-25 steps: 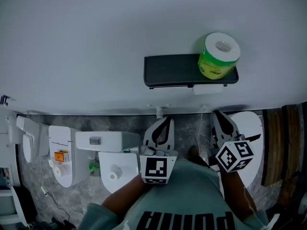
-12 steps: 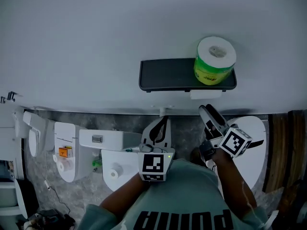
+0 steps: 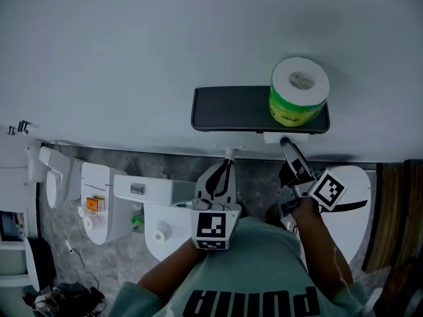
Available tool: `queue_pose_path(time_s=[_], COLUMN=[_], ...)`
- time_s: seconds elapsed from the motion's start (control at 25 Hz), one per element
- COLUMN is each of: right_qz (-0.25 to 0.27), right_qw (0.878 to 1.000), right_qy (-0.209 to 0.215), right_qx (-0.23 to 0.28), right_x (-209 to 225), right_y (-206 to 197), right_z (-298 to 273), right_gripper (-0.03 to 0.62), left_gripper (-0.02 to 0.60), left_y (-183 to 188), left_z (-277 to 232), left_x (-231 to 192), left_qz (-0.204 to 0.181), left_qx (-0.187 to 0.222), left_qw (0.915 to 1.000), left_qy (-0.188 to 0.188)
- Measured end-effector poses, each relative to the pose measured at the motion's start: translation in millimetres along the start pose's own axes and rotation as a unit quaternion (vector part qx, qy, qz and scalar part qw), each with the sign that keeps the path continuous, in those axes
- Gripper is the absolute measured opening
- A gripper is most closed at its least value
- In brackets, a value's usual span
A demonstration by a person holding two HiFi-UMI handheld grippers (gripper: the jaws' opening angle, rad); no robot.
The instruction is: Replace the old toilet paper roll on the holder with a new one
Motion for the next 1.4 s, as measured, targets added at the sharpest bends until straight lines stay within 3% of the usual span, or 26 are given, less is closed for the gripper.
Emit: queue_pose_path(time_s=[0.72,0.84,1.24,1.4], right_qz=[-0.082,-0.086,-0.081,-0.079], right_qw=[0.996,0.995,0.995,0.994], right_qy=[-0.002,-0.007,-0.014,-0.016], right_qx=[0.043,0.05,0.062,0.073], right_x=[12,15,13,14], right_y=[25,27,31,50], right_z=[-23,-22,-13,-1], right_gripper=[0.256,0.228,0.219,0.219], left_gripper=[0.009,0.009,0.009,0.009], left_y=[6,7,7,11], left_z=[-19,-21,-22,-25], left_x=[-2,-3,-2,15], left_qz=[-0.011,-0.013,-0.007,-0.007], left_qx=[0.002,0.003,0.003,0.006], left_qw=[0.9999,0.9998,0.9999,1.0], left_qy=[0.01,0.011,0.008,0.003])
Point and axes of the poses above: the fingertips, and each gripper's own axes: z backward along the fingers, x to its right, y out of its top, the point moved 1 cm from there along z, backward along the fingers, and after that the axes turned 11 degrees about x, right-handed, at the moved point
